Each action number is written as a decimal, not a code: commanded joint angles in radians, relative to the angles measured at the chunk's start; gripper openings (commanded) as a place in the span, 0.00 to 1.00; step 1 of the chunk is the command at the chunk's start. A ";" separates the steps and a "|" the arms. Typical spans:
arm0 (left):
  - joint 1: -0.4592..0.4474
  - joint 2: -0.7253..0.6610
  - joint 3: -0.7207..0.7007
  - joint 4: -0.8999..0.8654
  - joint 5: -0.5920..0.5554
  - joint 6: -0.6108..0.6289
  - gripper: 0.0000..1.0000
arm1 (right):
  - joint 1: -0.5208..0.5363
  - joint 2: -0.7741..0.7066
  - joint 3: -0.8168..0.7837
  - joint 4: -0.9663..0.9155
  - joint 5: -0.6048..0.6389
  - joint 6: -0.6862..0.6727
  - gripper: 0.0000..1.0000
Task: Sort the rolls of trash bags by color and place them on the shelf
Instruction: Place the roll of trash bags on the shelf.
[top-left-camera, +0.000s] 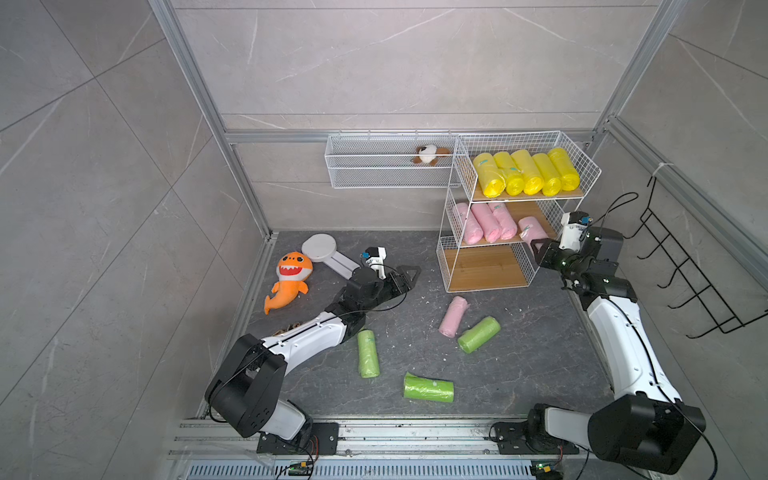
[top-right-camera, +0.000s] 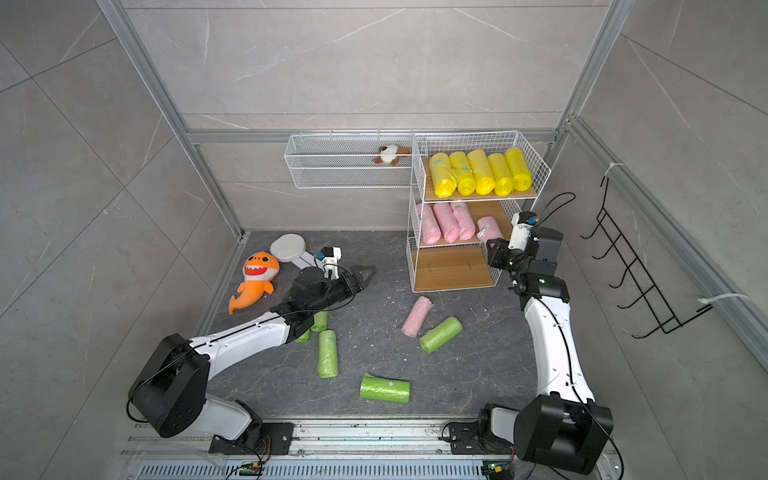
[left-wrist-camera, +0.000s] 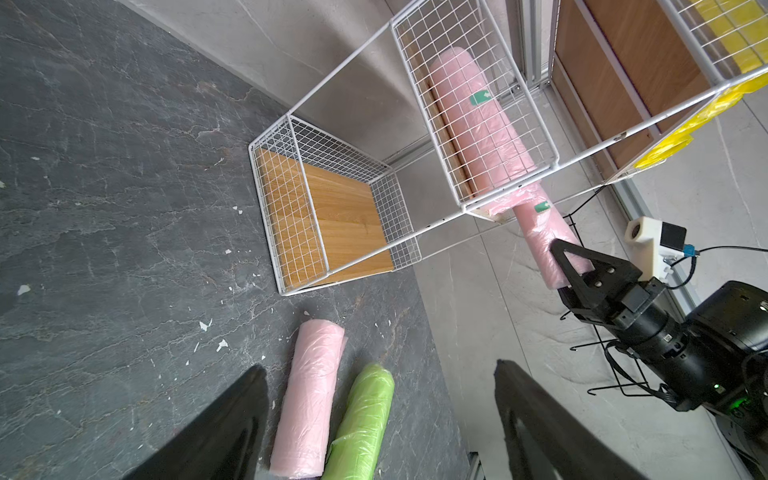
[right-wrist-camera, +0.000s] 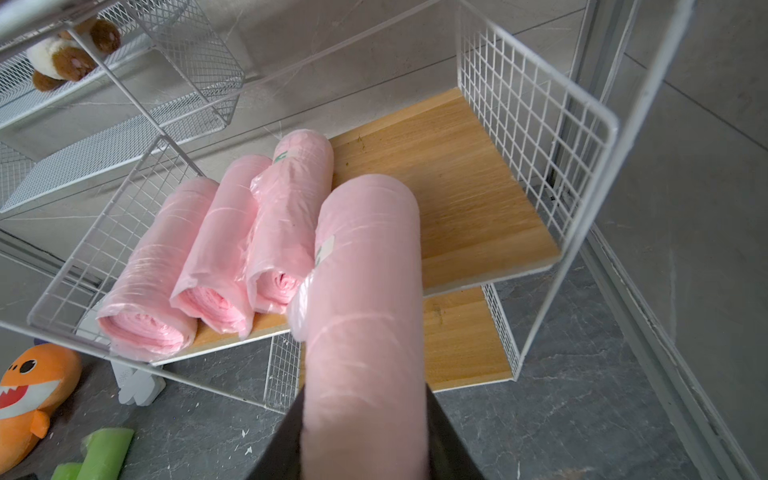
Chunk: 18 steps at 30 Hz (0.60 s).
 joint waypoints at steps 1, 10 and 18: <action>-0.007 0.013 0.048 0.020 0.024 0.021 0.88 | -0.003 0.008 0.007 0.131 -0.004 -0.018 0.30; -0.019 0.032 0.067 0.015 0.030 0.018 0.88 | -0.003 0.072 0.010 0.207 -0.008 -0.006 0.31; -0.028 0.050 0.083 0.012 0.036 0.015 0.88 | -0.001 0.100 -0.003 0.273 -0.015 0.012 0.31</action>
